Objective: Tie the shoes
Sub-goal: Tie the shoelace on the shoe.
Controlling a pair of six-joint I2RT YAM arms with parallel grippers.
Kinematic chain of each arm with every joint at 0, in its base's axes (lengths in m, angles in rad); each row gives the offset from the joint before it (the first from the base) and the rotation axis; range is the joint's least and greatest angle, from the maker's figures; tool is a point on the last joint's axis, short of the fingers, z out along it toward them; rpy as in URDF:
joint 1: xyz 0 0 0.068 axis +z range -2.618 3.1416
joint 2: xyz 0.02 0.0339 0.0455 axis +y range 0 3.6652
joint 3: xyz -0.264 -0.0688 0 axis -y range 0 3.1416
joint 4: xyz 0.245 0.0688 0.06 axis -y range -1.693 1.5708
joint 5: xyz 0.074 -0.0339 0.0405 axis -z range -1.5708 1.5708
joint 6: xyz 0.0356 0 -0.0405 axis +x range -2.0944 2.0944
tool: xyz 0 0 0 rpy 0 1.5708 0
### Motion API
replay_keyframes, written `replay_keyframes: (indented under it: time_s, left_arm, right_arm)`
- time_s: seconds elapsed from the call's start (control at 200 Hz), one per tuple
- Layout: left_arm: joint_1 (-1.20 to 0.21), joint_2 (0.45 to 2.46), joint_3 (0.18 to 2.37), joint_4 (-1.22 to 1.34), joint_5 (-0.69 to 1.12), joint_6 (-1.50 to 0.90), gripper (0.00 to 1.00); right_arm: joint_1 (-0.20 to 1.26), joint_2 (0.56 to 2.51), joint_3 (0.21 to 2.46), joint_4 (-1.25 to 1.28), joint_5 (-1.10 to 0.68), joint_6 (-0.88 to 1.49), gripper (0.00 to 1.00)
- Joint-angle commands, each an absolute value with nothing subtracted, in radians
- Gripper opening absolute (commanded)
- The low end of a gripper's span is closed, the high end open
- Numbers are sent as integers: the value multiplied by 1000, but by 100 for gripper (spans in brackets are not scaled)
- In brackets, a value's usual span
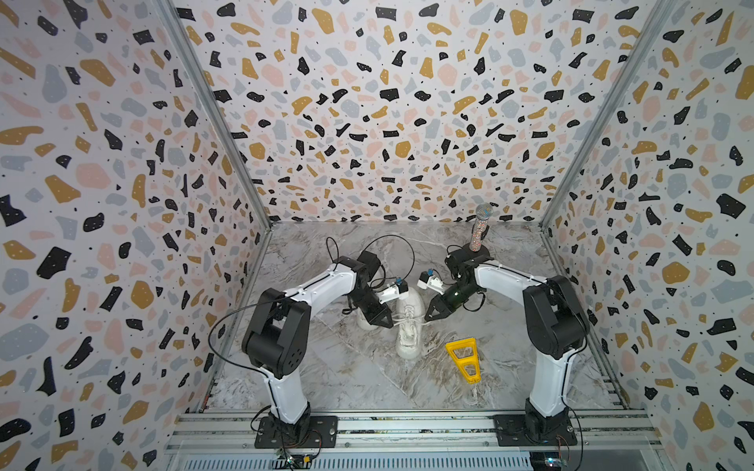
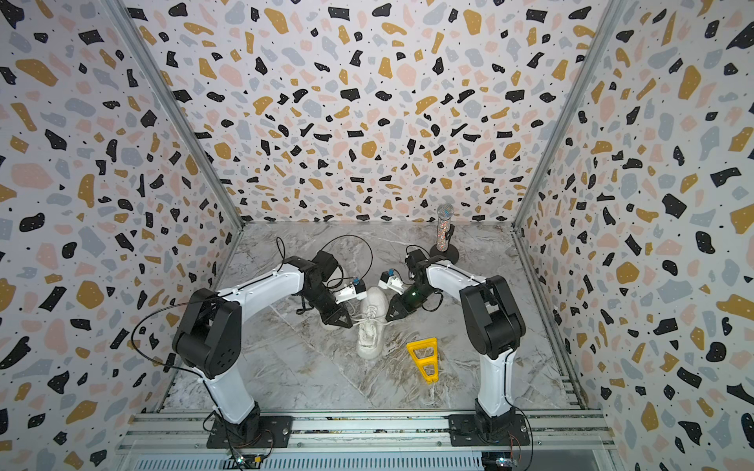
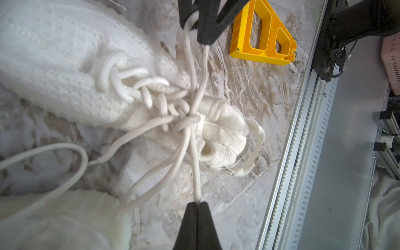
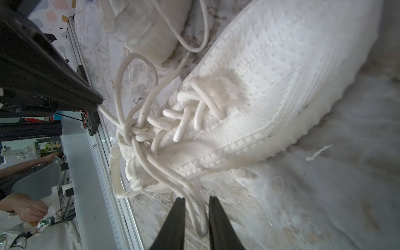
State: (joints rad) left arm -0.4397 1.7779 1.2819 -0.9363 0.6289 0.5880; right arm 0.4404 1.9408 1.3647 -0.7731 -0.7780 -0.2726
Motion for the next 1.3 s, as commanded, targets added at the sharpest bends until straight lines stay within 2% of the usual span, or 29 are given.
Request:
replay_keyframes:
  time_s: [0.0,0.275,0.651,0.736,0.886,0.936,1.121,1.297]
  left_arm:
    - [-408,1732,1249,-1022,624,649,0]
    - [-338,1687,1164,-1034,602,697,0]
    - [-338,1701,1123,-946,588,669,0]
    - [-339,1696,1126,-934,585,661,9]
    - [-338,1645,1106,-908,538,661,33]
    - [-338,1630,1102,-904,517,658,38]
    - [-337,1571,1123,-903,429,643,51]
    - [-334,1505,1156,-883,350,608,56]
  right_arm:
    - [433,1860,1410,-802,-819,-339,31]
    - [435,1885,1448,-796,-856,-324,44]
    - [436,1883,1381,-709,-842,-316,46]
    - [436,1872,1359,-683,-829,-313,45]
    - [437,1818,1310,-635,-787,-317,45]
    - [436,1799,1303,-634,-768,-320,46]
    - [437,1728,1288,-636,-681,-340,48]
    - [435,1685,1288,-633,-618,-334,50]
